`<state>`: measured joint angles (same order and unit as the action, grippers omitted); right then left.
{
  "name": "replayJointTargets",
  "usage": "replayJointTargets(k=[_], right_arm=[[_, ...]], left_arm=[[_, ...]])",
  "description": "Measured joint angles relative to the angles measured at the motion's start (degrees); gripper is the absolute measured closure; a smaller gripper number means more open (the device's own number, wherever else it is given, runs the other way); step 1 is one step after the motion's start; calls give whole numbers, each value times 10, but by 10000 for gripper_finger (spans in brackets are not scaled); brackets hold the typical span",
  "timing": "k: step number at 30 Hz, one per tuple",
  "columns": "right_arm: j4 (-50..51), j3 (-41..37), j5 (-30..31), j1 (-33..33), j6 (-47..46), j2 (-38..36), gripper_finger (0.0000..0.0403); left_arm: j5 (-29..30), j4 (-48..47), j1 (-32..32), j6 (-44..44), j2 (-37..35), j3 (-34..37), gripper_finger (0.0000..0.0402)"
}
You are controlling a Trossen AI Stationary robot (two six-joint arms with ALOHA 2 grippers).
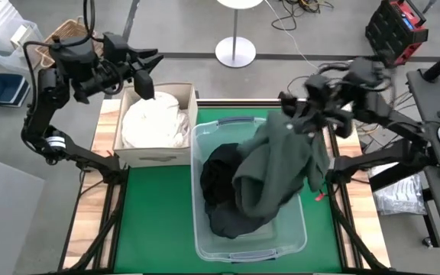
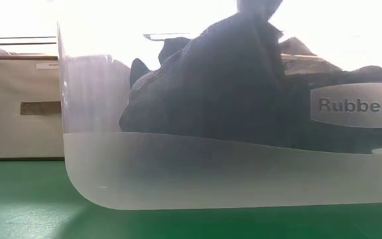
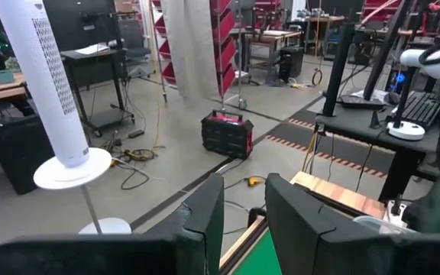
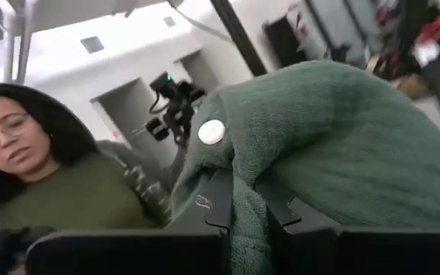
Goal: Sort clothes
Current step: Put the green shirt into the transparent bin
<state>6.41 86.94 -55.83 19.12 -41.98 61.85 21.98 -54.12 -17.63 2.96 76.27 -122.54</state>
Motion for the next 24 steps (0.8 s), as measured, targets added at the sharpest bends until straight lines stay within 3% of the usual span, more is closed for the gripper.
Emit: replayJointTargets(k=[8,24], right_arm=[[47,0,2,-50,-9,75,390],[312,0,173,-78,78,130,388]], left_arm=[[0,-8,0,-7,1,9,323],[-1,-43,0,-6,4,13,323]])
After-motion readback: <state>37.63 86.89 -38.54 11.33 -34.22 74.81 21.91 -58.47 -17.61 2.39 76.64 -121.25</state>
